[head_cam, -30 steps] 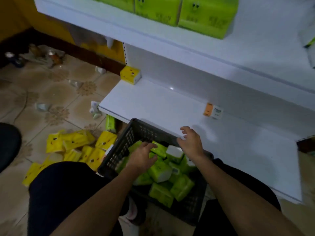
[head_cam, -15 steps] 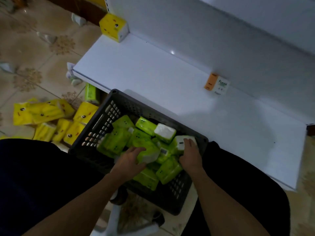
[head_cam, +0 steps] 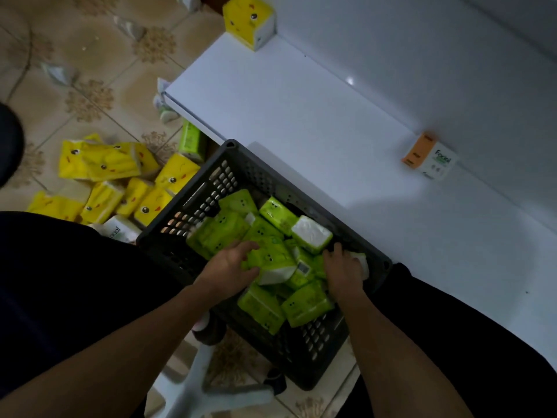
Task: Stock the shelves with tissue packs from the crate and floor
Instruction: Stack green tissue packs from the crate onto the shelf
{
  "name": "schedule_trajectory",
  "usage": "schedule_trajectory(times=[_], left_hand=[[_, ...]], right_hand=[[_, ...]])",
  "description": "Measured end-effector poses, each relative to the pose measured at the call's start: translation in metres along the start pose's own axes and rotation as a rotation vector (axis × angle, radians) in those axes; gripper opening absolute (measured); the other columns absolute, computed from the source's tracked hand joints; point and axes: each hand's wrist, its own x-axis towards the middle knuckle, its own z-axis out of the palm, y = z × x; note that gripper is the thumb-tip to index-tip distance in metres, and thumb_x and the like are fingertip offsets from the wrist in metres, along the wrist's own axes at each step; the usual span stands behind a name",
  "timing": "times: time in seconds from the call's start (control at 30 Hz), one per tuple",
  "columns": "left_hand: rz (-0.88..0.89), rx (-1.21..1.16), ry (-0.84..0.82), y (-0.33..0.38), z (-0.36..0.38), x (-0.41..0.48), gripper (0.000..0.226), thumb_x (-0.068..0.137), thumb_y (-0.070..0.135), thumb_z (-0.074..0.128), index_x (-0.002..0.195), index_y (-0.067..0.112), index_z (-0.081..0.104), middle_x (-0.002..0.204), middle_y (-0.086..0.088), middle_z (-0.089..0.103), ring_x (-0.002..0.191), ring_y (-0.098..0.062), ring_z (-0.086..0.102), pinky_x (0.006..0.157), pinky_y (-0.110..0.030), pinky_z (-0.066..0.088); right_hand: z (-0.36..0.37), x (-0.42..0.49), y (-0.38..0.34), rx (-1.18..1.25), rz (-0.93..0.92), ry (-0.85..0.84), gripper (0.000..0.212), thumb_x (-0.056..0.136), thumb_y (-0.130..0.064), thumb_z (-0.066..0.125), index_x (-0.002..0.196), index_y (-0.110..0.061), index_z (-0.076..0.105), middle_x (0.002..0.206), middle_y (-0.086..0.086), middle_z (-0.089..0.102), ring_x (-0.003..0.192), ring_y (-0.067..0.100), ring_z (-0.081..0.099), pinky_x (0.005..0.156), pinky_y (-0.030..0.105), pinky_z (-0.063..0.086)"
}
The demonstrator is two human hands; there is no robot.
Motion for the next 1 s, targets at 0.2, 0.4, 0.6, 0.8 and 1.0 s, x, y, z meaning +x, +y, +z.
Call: schedule_trajectory(times=[0.2,0.4,0.6,0.8,1.0], left_hand=[[-0.009,0.042,0.009,0.004,-0.015,0.003,0.052,0.077,0.028,0.065,0.125,0.011,0.053,0.122,-0.013,0.054,0.106,-0.027,0.056,0.087,-0.031,0.046],[-0.041,-0.011,0.118,0.028,-0.047,-0.014,0.1,0.067,0.029,0.08,0.145,0.015,0.019,0.137,-0.021,0.036,0.124,-0.035,0.043,0.097,-0.035,0.037],[0.182,-0.217,0.351,0.046,-0.112,-0.048,0.104,0.061,0.026,0.084,0.144,0.021,0.022,0.138,-0.012,0.042,0.125,-0.025,0.043,0.09,-0.023,0.037],[0.323,-0.228,0.577,0.076,-0.204,-0.095,0.078,0.076,0.032,0.074,0.14,0.026,0.031,0.116,-0.002,0.055,0.089,-0.009,0.052,0.065,-0.014,0.038],[0.302,-0.351,0.829,0.103,-0.26,-0.122,0.049,0.072,0.053,0.069,0.105,0.024,0.048,0.092,0.01,0.06,0.083,-0.014,0.059,0.063,-0.03,0.043]], right_hand=[[-0.044,-0.007,-0.009,0.191,-0.007,0.094,0.058,0.084,-0.048,0.055,0.128,-0.013,0.044,0.131,0.011,0.042,0.126,0.03,0.035,0.102,0.045,0.03],[-0.123,-0.022,-0.046,1.116,0.028,0.24,0.044,0.085,-0.031,0.057,0.125,-0.019,0.044,0.118,0.01,0.055,0.111,0.03,0.052,0.088,0.034,0.042],[-0.199,-0.06,-0.084,1.369,-0.066,0.345,0.033,0.097,-0.033,0.04,0.13,-0.036,0.048,0.124,0.006,0.057,0.105,0.022,0.053,0.089,0.027,0.04],[-0.279,-0.108,-0.105,1.454,-0.253,0.42,0.037,0.096,-0.049,0.034,0.132,-0.051,0.039,0.129,-0.009,0.049,0.114,0.027,0.057,0.085,0.045,0.055],[-0.354,-0.154,-0.125,1.528,-0.368,0.543,0.027,0.098,-0.029,0.038,0.109,-0.028,0.063,0.112,0.01,0.062,0.086,0.03,0.064,0.067,0.039,0.057]])
